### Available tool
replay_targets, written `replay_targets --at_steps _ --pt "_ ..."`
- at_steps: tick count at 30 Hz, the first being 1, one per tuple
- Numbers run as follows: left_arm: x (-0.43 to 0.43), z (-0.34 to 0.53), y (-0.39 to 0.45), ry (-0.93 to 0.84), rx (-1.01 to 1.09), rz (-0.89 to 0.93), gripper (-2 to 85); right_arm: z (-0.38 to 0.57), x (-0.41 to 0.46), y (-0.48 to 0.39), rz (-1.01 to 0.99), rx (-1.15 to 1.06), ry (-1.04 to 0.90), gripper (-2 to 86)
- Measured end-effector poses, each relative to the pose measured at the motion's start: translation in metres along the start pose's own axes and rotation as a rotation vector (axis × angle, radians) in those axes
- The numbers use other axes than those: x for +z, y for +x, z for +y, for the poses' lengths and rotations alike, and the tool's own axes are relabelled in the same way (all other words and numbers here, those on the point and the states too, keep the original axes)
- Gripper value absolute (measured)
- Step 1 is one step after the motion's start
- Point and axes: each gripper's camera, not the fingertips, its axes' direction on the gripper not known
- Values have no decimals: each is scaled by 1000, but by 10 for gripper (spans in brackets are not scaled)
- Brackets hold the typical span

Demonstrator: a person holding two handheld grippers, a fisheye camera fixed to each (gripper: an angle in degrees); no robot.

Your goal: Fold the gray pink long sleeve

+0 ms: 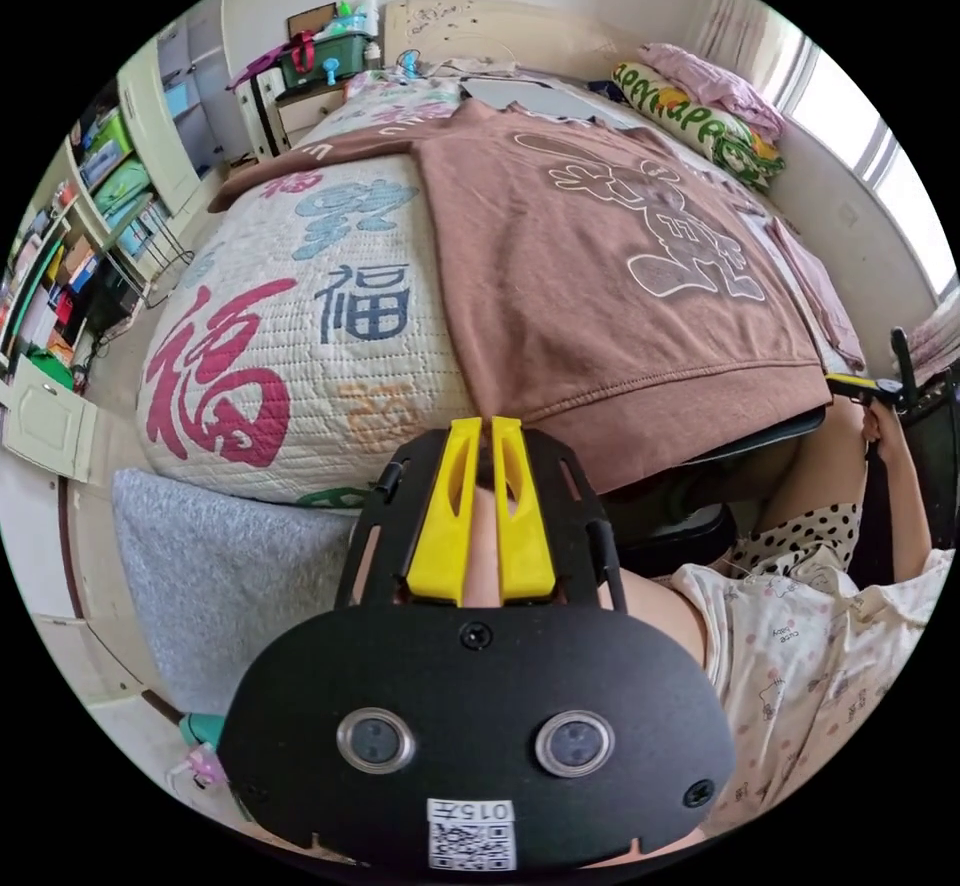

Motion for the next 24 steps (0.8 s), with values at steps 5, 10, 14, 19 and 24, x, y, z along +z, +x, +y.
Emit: replay_targets --at_steps 5,10,14,19,24 --pt "-30 67 -21 130 -50 -96 -7 30 -8 -18 42 -13 17 35" --pt "-62 91 -22 213 -50 -163 -8 49 -12 -17 -36 13 -10 45" --pt "-100 102 -22 324 -63 -177 -8 76 -27 -6 -157 101 13 46" --pt "-126 88 -27 400 -23 -26 -8 148 -96 -9 -230 417 282 33" --pt "-131 75 -7 487 -22 93 -8 242 -258 -78 -329 556 931 2"
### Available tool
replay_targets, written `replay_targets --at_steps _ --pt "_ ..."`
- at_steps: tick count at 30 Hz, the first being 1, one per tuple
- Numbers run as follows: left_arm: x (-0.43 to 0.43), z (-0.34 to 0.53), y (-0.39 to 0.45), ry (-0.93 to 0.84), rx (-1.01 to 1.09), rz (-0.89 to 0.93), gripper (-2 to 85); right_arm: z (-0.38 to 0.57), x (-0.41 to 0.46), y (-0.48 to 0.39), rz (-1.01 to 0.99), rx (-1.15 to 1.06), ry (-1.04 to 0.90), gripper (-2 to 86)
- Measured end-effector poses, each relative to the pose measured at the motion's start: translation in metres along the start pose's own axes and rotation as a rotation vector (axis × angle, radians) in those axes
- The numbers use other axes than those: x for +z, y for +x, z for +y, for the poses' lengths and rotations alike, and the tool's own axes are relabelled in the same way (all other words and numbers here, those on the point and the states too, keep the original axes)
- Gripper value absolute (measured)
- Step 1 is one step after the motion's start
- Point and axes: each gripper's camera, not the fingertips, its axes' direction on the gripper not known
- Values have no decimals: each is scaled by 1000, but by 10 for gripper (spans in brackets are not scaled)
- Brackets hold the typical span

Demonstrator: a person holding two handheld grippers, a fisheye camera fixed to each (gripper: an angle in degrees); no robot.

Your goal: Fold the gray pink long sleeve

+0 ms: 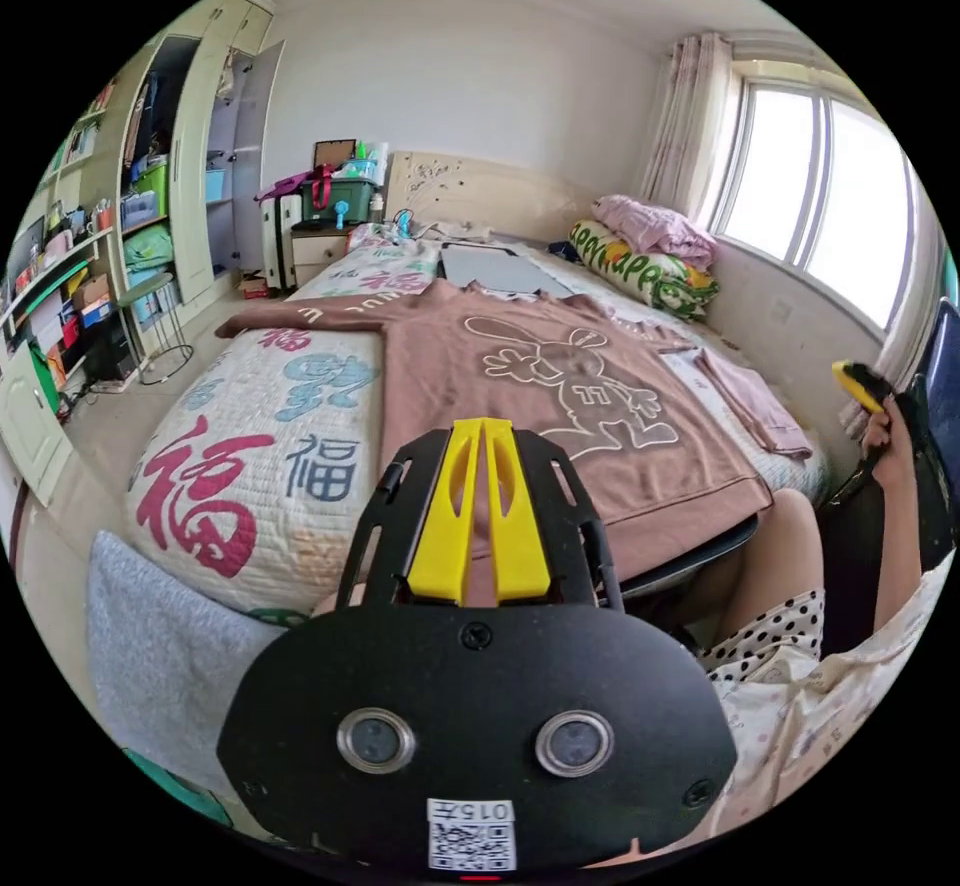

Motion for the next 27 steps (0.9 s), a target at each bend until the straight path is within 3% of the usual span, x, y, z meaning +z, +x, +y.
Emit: replay_targets --at_steps 4,7,11,20,27 --pt "12 1 38 -13 60 73 -8 5 -146 -121 -305 -173 272 -3" --pt "19 13 58 -58 109 40 -8 47 -249 -189 -386 -327 537 -4" --pt "19 26 67 -118 140 15 -8 97 -340 -199 -531 -211 799 -5" --pt "-9 17 55 -119 91 -25 -9 107 -385 -179 -895 -36 843 -6" --pt "22 -9 84 -141 72 47 -8 82 -393 -191 -924 -45 830 -6"
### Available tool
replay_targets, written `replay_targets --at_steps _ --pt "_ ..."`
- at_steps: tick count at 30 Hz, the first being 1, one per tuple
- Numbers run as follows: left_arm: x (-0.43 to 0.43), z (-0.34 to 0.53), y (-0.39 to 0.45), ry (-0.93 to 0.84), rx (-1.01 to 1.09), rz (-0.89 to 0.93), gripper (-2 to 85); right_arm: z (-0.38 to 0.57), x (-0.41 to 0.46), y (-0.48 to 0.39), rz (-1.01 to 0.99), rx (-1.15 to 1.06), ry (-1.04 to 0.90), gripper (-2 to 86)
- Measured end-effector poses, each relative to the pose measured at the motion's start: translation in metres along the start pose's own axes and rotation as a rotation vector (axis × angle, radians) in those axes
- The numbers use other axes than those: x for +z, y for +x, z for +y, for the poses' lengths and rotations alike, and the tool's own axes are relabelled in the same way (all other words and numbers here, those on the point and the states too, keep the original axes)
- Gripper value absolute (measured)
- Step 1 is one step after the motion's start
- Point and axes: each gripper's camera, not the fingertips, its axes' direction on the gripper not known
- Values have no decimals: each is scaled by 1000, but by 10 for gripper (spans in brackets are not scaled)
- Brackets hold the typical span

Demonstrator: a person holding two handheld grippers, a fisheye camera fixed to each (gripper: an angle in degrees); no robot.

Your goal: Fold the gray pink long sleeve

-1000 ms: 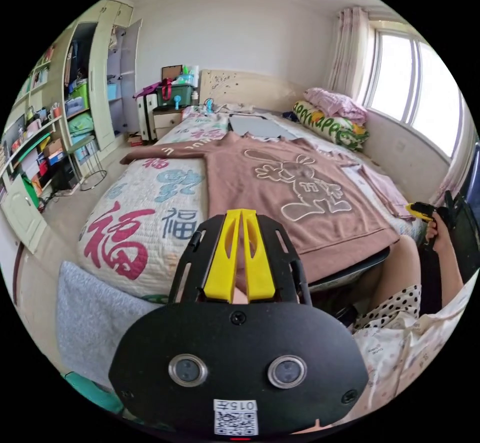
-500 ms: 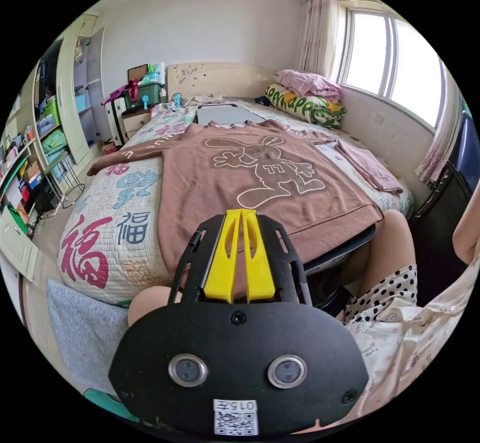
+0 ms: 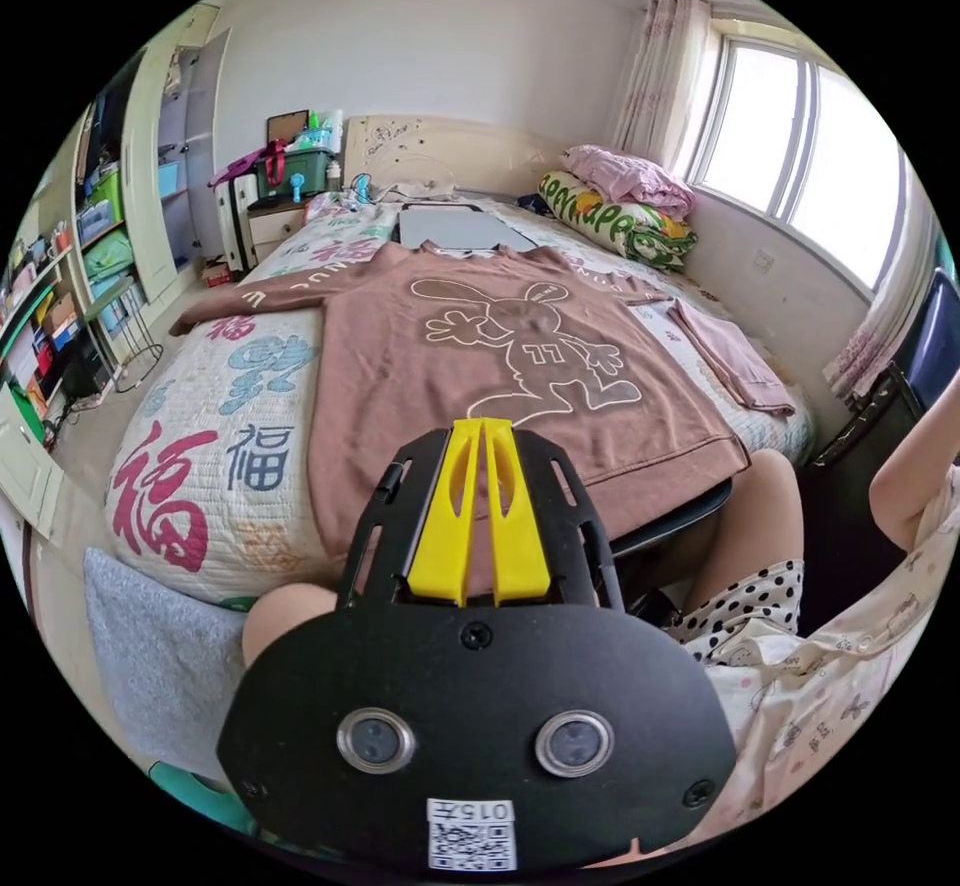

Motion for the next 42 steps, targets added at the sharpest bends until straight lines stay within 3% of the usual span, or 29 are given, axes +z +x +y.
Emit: replay_targets --at_steps 6,9,12,14,17,25,35,39,42 --pt "59 -68 59 -10 66 44 -7 -9 46 20 -6 -79 -66 -5" --pt "101 -104 104 -77 169 95 -4 3 72 54 27 -223 -110 -4" --pt "143 -124 145 -126 270 97 12 19 114 127 188 -255 -234 1" --pt "177 -133 167 -180 324 76 43 31 163 221 397 -203 -423 18" --pt "216 -132 189 -241 420 137 79 48 213 355 519 -22 -649 55" --pt "265 -120 219 -271 495 139 86 110 367 648 886 124 -881 118" --pt "302 -107 231 -273 483 154 87 135 546 950 1284 173 -915 130" --pt "316 -102 224 -281 450 178 86 145 552 1025 1373 346 -881 126" --pt "323 -92 228 -276 466 160 86 150 552 1059 1401 412 -829 56"
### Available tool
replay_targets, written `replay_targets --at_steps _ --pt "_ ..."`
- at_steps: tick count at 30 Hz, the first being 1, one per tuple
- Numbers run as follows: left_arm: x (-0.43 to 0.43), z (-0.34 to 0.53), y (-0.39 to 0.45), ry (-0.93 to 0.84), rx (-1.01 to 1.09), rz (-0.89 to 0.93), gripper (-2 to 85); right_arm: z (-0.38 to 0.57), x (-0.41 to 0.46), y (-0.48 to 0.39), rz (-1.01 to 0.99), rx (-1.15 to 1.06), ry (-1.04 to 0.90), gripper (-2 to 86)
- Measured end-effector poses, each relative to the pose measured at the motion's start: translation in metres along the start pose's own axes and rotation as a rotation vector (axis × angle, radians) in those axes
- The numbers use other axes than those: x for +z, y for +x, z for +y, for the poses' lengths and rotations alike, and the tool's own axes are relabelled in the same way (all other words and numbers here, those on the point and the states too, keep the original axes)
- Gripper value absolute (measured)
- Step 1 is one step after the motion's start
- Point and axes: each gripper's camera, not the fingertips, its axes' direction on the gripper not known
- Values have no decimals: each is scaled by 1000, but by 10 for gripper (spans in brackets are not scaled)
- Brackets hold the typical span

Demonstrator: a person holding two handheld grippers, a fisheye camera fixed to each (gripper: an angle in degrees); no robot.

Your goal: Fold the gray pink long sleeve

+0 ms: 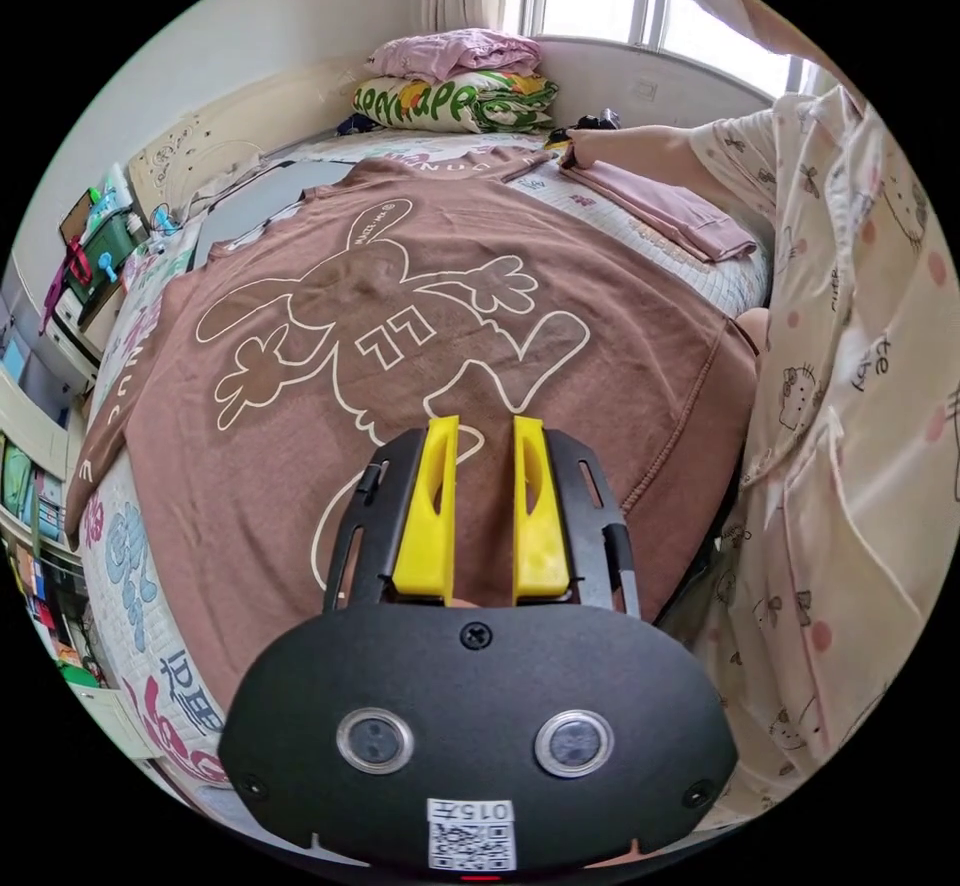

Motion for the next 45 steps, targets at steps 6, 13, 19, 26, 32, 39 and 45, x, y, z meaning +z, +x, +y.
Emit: replay_targets --at_steps 6,13,19,26,32,39,45 --pt "21 15 -4 0 -5 6 87 16 -17 -59 9 -173 96 6" --pt "46 41 -16 0 -10 17 86 280 -150 -201 -228 -1102 17 2" --pt "66 69 -55 3 -61 119 94 532 -165 -102 -295 -1367 -385 0" --pt "86 153 -182 330 -613 580 147 573 -173 -11 -202 -1328 -410 4" --pt "145 143 -152 282 -651 514 155 571 -187 31 -234 -1279 -412 4" --pt "160 116 -116 196 -577 272 136 578 -188 57 -122 -1366 -429 2" --pt "172 108 -102 97 -525 197 16 554 -202 85 -148 -1336 -423 -3"
